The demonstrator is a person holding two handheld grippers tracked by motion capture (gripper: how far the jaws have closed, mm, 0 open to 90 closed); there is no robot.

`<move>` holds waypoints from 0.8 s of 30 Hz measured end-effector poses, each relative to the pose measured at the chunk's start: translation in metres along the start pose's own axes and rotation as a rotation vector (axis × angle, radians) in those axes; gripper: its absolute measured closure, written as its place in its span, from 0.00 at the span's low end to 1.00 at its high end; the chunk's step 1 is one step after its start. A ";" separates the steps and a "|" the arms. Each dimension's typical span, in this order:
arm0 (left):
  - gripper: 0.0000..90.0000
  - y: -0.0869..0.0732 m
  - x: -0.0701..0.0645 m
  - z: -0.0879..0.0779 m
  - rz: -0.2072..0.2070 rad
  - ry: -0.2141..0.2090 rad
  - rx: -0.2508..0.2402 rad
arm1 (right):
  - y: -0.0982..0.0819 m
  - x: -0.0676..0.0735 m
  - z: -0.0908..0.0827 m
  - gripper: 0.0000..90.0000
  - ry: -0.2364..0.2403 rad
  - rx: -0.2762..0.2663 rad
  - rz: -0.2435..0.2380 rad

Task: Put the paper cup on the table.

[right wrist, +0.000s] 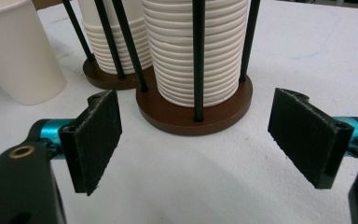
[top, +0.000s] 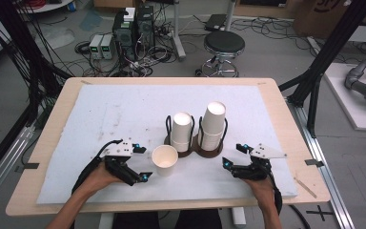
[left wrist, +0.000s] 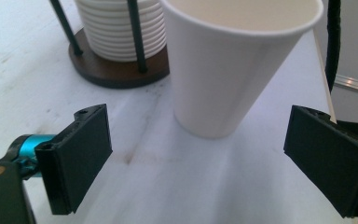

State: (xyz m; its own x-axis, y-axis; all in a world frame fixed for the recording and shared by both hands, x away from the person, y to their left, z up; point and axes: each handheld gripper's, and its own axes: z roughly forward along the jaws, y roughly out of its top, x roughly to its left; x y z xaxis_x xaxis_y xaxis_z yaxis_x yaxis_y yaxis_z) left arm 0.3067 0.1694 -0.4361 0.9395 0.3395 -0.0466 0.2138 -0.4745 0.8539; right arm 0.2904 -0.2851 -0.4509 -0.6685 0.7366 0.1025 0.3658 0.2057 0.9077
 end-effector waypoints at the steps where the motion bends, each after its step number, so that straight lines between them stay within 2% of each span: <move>1: 0.08 -0.002 0.000 -0.004 -0.001 0.001 -0.001 | 0.000 0.000 0.000 0.20 0.000 0.001 -0.002; 6: 0.08 -0.009 0.002 -0.021 -0.017 0.017 -0.022 | 0.000 0.000 0.000 0.20 0.001 0.008 -0.004; 14: 0.08 -0.025 0.006 -0.044 -0.053 0.081 -0.030 | 0.000 0.000 0.001 0.20 0.003 0.011 -0.007; 20: 0.08 -0.038 0.013 -0.063 -0.105 0.148 -0.063 | 0.001 -0.001 0.001 0.20 0.008 0.014 -0.003; 24: 0.08 -0.044 0.015 -0.071 -0.135 0.166 -0.089 | 0.000 0.000 0.001 0.20 0.006 0.015 -0.012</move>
State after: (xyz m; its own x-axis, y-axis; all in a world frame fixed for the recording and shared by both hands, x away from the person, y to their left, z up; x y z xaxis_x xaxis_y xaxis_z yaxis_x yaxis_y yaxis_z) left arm 0.2928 0.2530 -0.4382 0.8456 0.5272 -0.0835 0.3029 -0.3451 0.8883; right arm 0.2911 -0.2840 -0.4509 -0.6768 0.7301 0.0945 0.3678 0.2242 0.9025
